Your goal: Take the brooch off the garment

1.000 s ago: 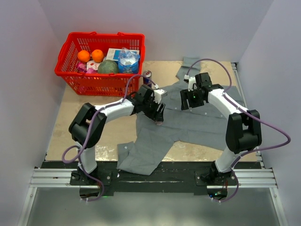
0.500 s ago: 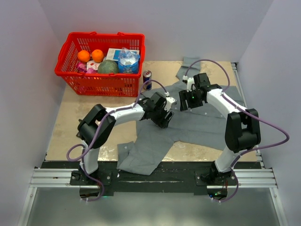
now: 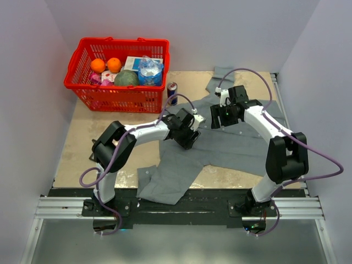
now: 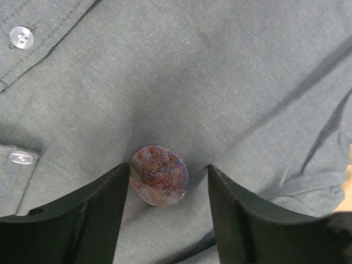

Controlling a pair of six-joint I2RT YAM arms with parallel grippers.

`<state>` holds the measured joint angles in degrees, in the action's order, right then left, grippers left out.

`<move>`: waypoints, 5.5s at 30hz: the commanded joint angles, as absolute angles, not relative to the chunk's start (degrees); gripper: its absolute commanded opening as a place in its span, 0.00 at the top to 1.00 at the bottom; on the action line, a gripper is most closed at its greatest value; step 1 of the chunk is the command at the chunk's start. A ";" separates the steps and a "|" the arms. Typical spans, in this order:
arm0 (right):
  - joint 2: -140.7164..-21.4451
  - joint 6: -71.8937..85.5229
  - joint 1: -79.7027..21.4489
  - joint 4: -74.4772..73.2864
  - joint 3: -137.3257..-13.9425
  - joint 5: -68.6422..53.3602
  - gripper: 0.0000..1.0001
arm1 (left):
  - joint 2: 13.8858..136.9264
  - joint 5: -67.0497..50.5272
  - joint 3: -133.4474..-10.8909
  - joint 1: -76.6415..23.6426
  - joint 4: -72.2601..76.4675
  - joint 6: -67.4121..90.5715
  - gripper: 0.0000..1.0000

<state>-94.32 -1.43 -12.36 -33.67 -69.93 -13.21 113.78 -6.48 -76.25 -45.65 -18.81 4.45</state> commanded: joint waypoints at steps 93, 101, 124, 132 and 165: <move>-98.08 -2.28 -37.26 -1.40 -57.92 -15.29 0.27 | 106.44 -32.78 -56.51 -28.12 7.91 30.32 1.00; -100.45 -5.27 -38.06 -2.55 -58.53 -8.45 0.33 | 106.44 -33.31 -56.78 -27.60 7.91 29.97 1.00; -103.71 -11.07 -38.50 -9.05 -64.43 -5.71 0.81 | 108.02 -33.31 -58.62 -27.51 5.53 26.81 1.00; -103.27 -9.41 -36.57 -9.23 -64.16 -11.31 0.66 | 108.54 -34.54 -59.76 -27.60 6.50 26.02 1.00; -107.05 -8.61 -32.52 -9.58 -67.33 -18.19 0.62 | 109.69 -36.74 -60.99 -27.51 6.94 25.58 1.00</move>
<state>-106.89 -7.51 -32.67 -9.87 -65.67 -19.90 108.88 -34.74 -58.57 -27.70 6.11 26.37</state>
